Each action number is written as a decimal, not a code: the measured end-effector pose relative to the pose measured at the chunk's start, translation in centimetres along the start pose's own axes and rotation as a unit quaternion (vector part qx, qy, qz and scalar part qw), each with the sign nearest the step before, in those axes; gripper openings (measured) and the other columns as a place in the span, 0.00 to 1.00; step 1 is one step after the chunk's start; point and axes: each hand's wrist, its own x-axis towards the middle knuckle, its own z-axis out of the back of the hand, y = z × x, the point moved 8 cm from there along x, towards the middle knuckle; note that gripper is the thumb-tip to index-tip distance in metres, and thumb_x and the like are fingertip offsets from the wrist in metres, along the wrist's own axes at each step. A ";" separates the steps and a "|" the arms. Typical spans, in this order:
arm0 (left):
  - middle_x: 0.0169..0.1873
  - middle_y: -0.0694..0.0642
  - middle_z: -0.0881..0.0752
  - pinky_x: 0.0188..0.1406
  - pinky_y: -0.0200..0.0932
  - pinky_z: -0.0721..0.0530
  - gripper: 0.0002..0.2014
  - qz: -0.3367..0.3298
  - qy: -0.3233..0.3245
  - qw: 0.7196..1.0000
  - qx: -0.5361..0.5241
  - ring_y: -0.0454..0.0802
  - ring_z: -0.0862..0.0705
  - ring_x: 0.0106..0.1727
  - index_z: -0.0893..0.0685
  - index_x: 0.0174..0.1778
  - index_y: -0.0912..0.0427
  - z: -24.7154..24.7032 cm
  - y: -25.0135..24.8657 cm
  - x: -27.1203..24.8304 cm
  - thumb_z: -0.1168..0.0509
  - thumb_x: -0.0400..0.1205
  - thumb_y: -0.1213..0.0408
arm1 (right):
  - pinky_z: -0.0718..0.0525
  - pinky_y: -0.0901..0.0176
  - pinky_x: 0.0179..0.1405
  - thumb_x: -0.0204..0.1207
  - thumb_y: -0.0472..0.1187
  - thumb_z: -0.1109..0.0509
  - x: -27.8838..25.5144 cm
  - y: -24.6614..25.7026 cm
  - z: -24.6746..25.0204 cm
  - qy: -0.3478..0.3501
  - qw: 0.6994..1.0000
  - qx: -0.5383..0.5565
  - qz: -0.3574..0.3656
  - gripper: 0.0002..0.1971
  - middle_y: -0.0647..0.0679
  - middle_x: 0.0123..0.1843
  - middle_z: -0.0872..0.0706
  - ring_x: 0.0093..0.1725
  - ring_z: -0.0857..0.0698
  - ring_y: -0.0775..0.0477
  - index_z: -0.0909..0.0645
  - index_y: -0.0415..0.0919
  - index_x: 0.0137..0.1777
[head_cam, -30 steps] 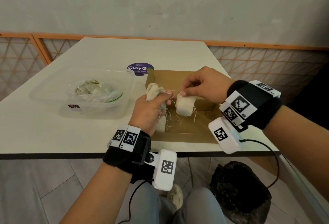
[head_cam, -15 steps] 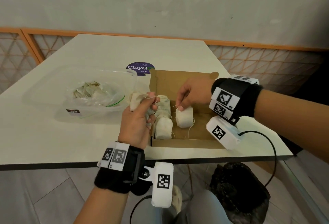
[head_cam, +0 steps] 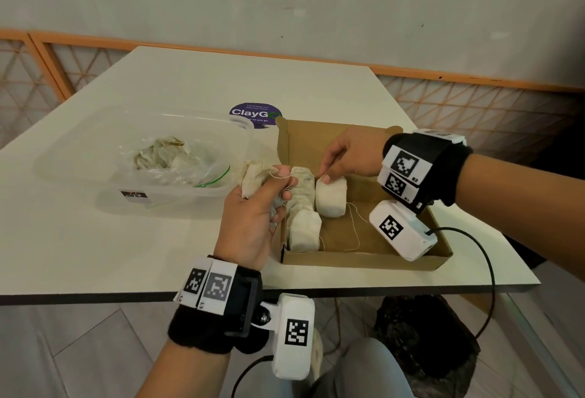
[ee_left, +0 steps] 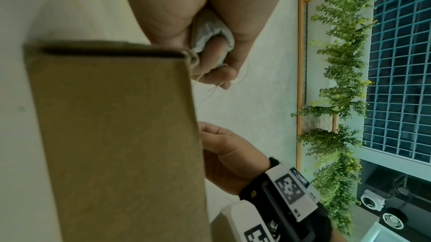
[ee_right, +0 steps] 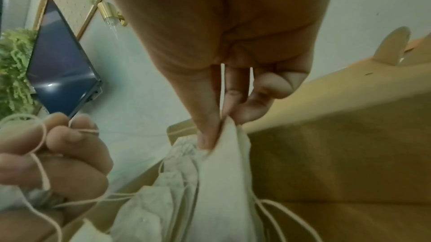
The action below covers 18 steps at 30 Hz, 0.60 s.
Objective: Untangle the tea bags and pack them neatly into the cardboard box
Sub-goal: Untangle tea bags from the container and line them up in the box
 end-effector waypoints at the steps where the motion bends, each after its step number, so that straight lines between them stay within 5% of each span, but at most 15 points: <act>1: 0.31 0.53 0.15 0.19 0.30 0.33 0.02 0.002 0.001 1.000 0.000 0.42 0.23 0.30 0.17 0.40 0.58 0.0 0.0 0.0 0.32 0.78 0.67 | 0.26 0.66 0.42 0.69 0.44 0.23 0.1 -0.1 0.2 -0.009 1.000 0.000 -0.002 0.06 0.58 0.36 0.19 0.42 0.21 0.56 0.14 0.45 0.44; 5: 0.31 0.52 0.15 0.19 0.30 0.33 0.04 0.005 0.006 1.000 0.007 0.42 0.24 0.30 0.16 0.39 0.57 0.0 0.0 0.0 0.32 0.79 0.67 | 0.24 0.58 0.51 0.69 0.51 0.24 -0.6 -0.5 0.9 -0.034 0.999 -0.021 -0.003 0.13 0.55 0.42 0.17 0.50 0.18 0.50 0.16 0.46 0.50; 9: 0.31 0.52 0.16 0.19 0.30 0.34 0.03 0.007 0.004 1.000 0.015 0.42 0.25 0.30 0.16 0.39 0.57 0.1 0.1 0.0 0.32 0.79 0.66 | 0.25 0.62 0.47 0.67 0.55 0.24 -2.0 -0.8 1.4 -0.041 0.998 -0.038 0.005 0.20 0.52 0.49 0.16 0.49 0.19 0.52 0.20 0.50 0.56; 18: 0.29 0.51 0.16 0.18 0.29 0.34 0.03 0.003 0.005 1.000 0.008 0.42 0.24 0.29 0.17 0.39 0.59 -0.3 0.0 0.1 0.33 0.79 0.68 | 0.26 0.62 0.41 0.70 0.44 0.24 -1.6 -1.4 -0.2 -0.027 0.996 -0.079 0.016 0.16 0.54 0.39 0.21 0.44 0.21 0.51 0.19 0.47 0.57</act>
